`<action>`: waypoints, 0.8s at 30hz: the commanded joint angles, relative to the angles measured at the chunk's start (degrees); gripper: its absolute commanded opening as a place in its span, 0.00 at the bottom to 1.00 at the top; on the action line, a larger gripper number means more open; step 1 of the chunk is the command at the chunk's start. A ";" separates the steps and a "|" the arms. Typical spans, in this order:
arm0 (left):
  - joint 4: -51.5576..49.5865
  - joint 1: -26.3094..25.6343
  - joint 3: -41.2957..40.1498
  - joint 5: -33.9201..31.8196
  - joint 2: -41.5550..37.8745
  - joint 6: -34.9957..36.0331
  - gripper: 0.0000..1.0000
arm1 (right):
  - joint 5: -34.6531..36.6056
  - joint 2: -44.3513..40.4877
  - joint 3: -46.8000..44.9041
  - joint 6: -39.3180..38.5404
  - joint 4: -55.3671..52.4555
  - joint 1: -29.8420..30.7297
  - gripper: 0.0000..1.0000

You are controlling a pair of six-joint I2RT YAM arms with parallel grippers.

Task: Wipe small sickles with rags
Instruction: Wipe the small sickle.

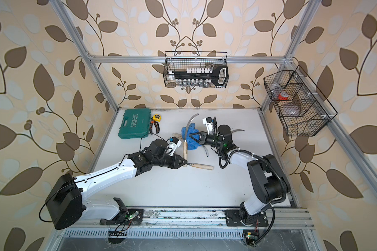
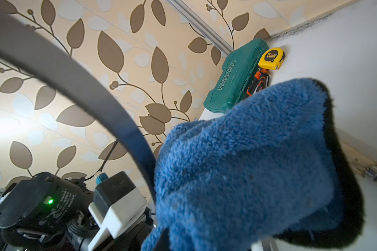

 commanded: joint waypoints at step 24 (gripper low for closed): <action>-13.42 -0.20 20.80 -7.53 12.40 4.67 0.00 | 13.58 -3.03 5.26 -5.14 -7.95 0.54 0.00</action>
